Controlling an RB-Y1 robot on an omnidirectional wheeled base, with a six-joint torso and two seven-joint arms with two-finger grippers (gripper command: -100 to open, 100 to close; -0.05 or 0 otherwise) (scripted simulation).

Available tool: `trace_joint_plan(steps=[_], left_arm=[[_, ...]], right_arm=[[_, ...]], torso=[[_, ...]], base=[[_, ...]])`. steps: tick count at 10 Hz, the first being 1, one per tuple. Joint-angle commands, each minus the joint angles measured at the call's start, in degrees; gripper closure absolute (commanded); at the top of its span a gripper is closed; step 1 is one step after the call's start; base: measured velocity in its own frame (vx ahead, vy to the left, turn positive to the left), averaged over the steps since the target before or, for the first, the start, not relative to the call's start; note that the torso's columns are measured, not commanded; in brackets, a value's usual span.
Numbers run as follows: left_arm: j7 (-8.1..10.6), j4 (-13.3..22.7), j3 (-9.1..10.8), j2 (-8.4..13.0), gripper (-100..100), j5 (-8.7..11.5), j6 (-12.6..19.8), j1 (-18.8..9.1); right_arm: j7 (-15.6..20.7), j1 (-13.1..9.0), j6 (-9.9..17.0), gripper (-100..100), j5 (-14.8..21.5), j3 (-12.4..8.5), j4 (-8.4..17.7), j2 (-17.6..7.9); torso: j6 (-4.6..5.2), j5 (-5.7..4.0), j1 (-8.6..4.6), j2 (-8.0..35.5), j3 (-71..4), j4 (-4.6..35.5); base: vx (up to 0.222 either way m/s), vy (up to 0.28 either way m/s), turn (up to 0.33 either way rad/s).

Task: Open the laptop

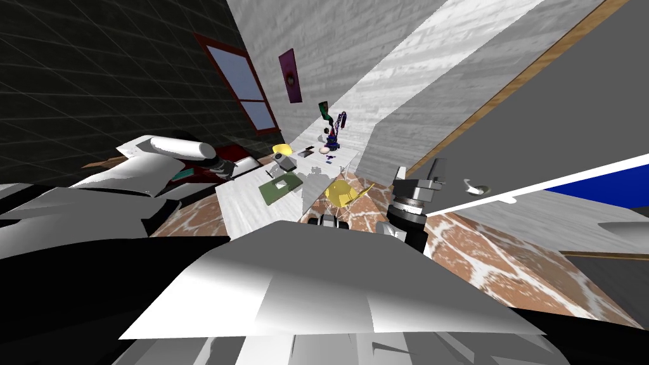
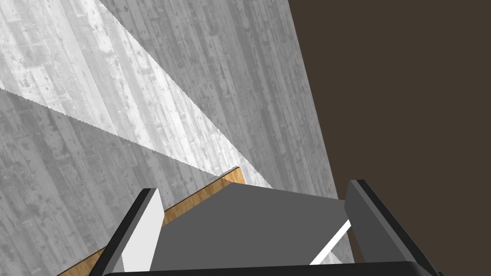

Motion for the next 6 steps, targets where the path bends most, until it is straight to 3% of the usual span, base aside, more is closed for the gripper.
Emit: trace_joint_plan(steps=[1,2,3,4,6], left_arm=[[1.67,-2.22,-1.90,2.93,-100,4.62,-0.46,2.69],[1.67,-2.22,-1.90,2.93,-100,5.83,-0.46,2.69],[4.35,-4.90,-4.79,5.63,-100,7.74,-1.27,5.27],[4.35,-5.45,-5.54,7.24,-100,9.38,-1.27,6.29],[4.35,-5.45,-5.54,7.24,-100,12.31,-1.27,6.29]], right_arm=[[0.00,0.00,0.00,0,0.00,0.00,0.00,0.00],[0.00,0.00,0.00,0,0.00,0.00,0.00,0.00],[0.00,0.00,0.00,0,0.00,0.00,0.00,0.00],[0.00,0.00,0.00,0,0.00,0.00,0.00,0.00],[0.00,0.01,0.00,0,0.00,0.00,0.00,0.00]], torso=[[-0.04,0.00,0.00,0.00,0.00,0.00],[-0.04,0.01,0.02,0.02,0.02,0.01],[-0.02,0.01,0.02,0.04,0.03,0.01],[0.01,0.00,0.00,0.01,0.01,0.00],[-0.03,0.01,0.01,0.01,0.01,0.00]], base=[[0.010,0.000,0.012],[0.002,-0.001,0.012],[0.010,-0.001,-0.103],[0.017,-0.002,-0.058],[0.008,-0.001,0.015]])
